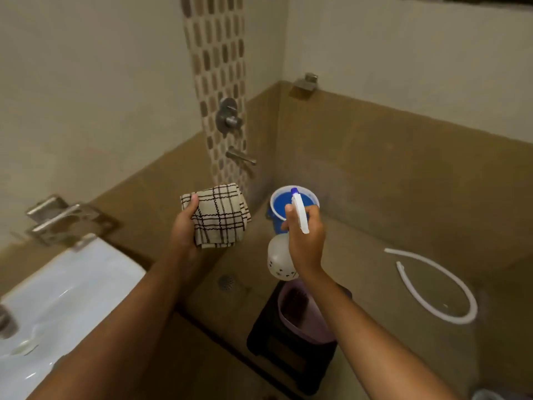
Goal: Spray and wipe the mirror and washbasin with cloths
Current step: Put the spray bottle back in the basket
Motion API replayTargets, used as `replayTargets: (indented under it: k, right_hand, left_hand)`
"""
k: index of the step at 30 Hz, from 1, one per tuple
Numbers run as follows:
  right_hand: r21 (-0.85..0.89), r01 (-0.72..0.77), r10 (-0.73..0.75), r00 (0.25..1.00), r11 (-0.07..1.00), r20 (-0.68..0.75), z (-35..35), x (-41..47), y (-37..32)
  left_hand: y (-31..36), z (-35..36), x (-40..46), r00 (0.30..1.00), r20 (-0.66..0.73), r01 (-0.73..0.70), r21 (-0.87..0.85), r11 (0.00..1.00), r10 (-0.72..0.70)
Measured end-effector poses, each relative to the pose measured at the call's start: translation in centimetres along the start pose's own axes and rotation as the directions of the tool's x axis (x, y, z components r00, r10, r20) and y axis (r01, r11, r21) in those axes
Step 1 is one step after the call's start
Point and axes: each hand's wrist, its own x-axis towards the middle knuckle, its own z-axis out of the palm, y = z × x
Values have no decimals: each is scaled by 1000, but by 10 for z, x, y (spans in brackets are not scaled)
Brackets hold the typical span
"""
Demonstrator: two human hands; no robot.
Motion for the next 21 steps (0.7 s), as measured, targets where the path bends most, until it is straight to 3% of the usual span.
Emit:
replayTargets:
  k: [7, 21]
  right_hand:
    - [-12, -149, 143, 968, 989, -206, -54, 9, 55]
    - [-129, -390, 314, 864, 912, -394, -97, -29, 161]
  left_hand:
    - [-58, 34, 54, 987, 36, 152, 101, 983, -157]
    - [-168, 61, 112, 861, 174, 414, 308, 857, -478]
